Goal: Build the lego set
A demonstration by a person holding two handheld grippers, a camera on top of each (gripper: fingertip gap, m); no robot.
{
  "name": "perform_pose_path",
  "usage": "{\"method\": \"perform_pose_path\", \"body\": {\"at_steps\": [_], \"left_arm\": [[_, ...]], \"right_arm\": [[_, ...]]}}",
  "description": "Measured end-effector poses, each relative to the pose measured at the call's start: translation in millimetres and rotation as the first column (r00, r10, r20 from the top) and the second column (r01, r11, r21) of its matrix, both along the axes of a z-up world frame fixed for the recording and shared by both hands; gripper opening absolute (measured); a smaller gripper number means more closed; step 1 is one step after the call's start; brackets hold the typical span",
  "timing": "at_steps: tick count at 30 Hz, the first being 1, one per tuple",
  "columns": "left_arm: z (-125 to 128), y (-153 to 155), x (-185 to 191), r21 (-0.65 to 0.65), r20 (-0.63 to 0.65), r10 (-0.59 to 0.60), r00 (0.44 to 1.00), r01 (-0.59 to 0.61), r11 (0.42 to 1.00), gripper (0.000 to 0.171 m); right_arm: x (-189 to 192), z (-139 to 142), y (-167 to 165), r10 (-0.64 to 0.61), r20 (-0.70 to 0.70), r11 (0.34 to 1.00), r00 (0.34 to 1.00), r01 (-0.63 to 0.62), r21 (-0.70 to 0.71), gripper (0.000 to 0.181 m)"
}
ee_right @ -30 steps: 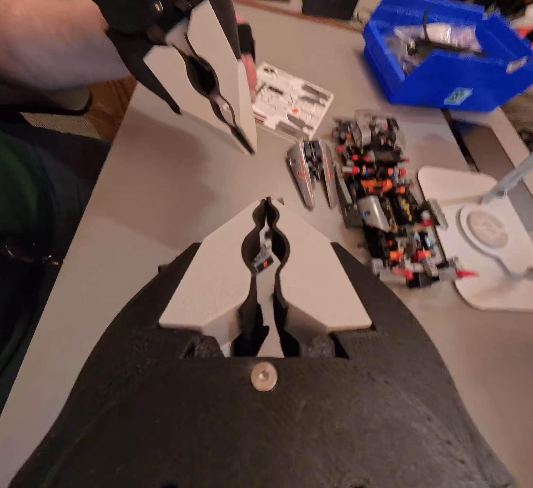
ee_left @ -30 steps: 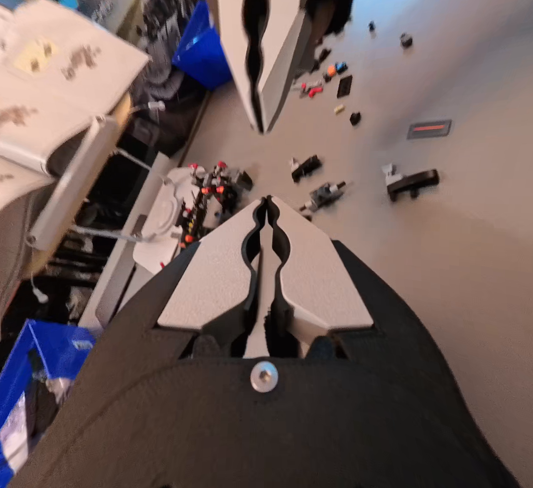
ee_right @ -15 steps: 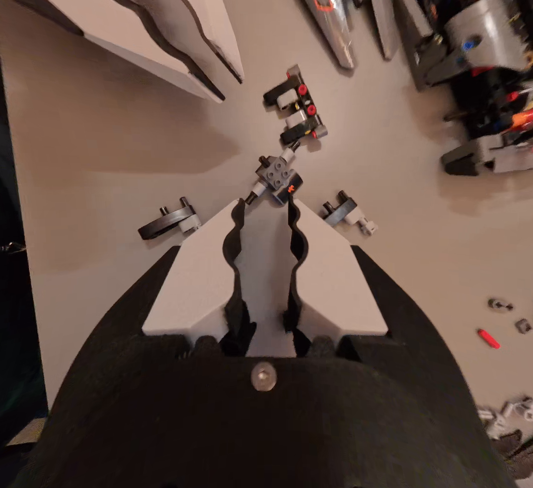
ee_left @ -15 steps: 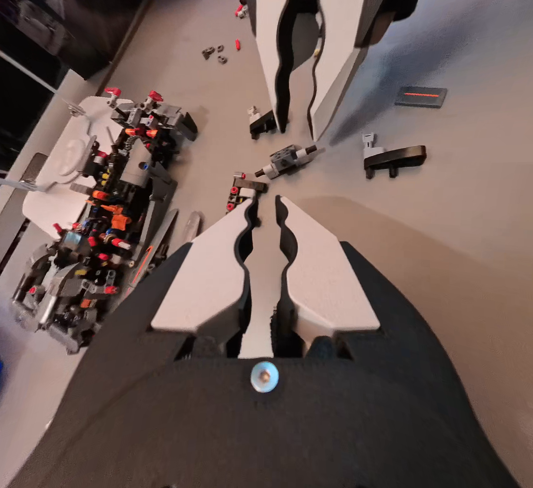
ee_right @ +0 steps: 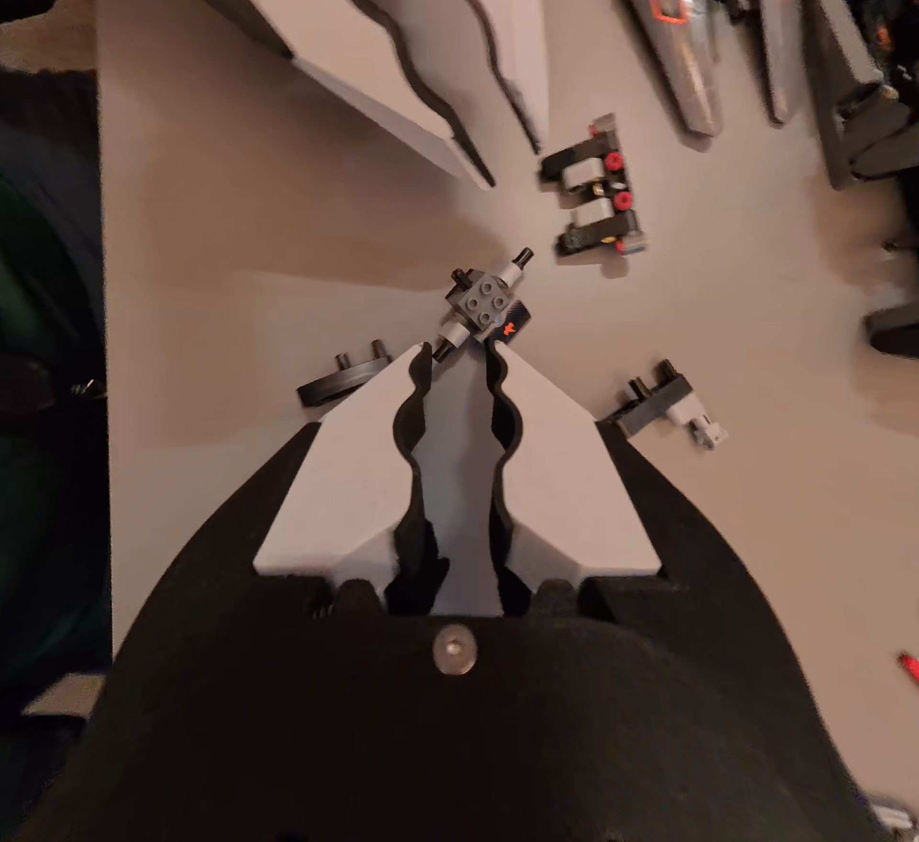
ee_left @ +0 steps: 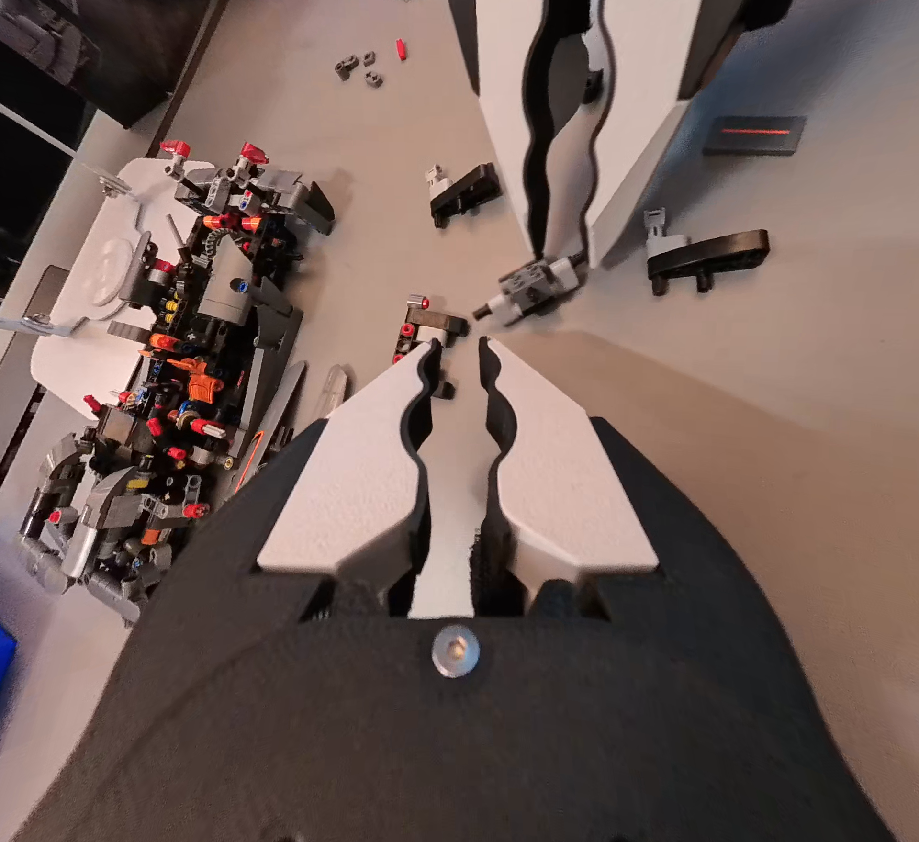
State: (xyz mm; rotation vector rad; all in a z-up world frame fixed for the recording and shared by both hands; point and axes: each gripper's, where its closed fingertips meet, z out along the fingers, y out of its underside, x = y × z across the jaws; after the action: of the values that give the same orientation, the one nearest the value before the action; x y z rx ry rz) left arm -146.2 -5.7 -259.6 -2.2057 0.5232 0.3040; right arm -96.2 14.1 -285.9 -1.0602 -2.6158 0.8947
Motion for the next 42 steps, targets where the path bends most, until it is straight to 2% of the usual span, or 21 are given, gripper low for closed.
{"method": "perform_pose_path", "body": {"at_steps": [2, 6, 15, 20, 24, 26, 29, 34, 42], "left_arm": [[0, -1, 4, 0.000, 0.012, -0.027, 1.000, 0.027, 1.000, 0.017], [-4, 1, 11, -0.019, 0.006, -0.078, 0.997, 0.078, 0.997, 0.021], [-22, 8, 24, -0.086, -0.015, -0.188, 0.982, 0.186, 0.979, 0.020], [-25, 5, 27, -0.085, -0.086, -0.185, 0.979, 0.177, 0.980, 0.000], [-21, -2, 33, -0.050, -0.101, -0.179, 0.979, 0.174, 0.983, 0.000], [-12, -2, 27, -0.010, -0.088, -0.130, 0.988, 0.130, 0.991, 0.002], [-3, -4, 25, 0.002, -0.063, -0.133, 0.989, 0.134, 0.991, 0.006], [-22, -18, 28, -0.132, 0.025, -0.149, 0.988, 0.151, 0.980, 0.014], [-28, -16, 33, -0.123, 0.039, -0.172, 0.984, 0.175, 0.977, 0.005]], "right_arm": [[4, 2, -2, 0.051, -0.023, 0.999, 0.998, -0.051, 0.014, 0.016], [3, 7, -1, 0.053, -0.045, 0.998, 0.998, -0.052, 0.024, 0.011], [8, 1, -7, 0.029, 0.014, 1.000, 0.999, -0.029, 0.006, 0.014], [3, -4, -6, 0.006, -0.008, 0.998, 1.000, -0.005, 0.058, 0.009], [3, -4, -6, 0.054, -0.038, 0.994, 0.998, -0.050, 0.094, 0.005], [3, -1, -9, 0.092, -0.065, 0.992, 0.994, -0.085, 0.094, 0.002], [3, -3, -10, 0.116, -0.059, 0.987, 0.991, -0.109, 0.117, 0.002], [3, -3, -9, 0.119, -0.060, 0.987, 0.991, -0.111, 0.114, 0.002], [2, -3, -7, 0.119, -0.042, 0.988, 0.992, -0.114, 0.106, 0.002]]}}
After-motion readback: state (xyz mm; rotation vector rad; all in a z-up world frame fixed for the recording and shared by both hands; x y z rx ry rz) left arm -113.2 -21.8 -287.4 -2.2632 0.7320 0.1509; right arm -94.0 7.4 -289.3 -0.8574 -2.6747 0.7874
